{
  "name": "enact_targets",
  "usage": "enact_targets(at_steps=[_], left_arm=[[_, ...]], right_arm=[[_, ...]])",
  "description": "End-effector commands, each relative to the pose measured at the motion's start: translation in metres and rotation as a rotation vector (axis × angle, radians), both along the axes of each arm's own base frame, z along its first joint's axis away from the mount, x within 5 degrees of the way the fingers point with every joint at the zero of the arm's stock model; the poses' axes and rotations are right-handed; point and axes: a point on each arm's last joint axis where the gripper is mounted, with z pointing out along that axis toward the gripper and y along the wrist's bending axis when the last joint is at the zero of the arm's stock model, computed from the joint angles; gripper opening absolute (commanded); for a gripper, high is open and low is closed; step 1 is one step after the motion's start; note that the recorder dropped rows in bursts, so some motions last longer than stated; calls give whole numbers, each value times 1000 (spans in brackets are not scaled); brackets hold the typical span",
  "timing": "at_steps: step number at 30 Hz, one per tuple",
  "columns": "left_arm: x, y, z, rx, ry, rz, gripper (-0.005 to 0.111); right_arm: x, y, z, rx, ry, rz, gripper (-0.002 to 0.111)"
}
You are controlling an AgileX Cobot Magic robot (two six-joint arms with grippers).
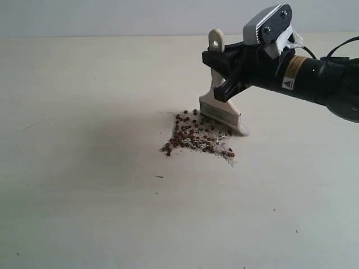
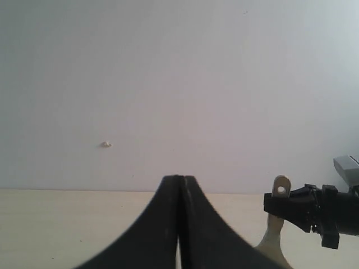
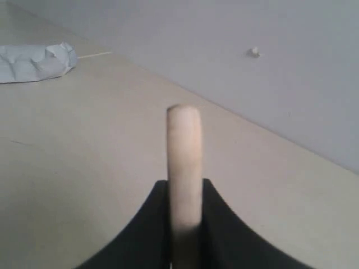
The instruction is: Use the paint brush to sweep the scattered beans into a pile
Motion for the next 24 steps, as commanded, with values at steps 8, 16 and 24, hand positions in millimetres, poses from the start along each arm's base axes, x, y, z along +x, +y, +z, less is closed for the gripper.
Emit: enact_targets(at_steps=[8,16,24], left_arm=[[0,0,-1,-3,-1,-3,0],[0,0,-1,-3,-1,-3,0],[0,0,-1,-3,-1,-3,0]], right_arm=[[21,9,30,-72,-183,81,0],[58,13,44,-15,-99,307,0],[98,-4,16,130,-50,374,0]])
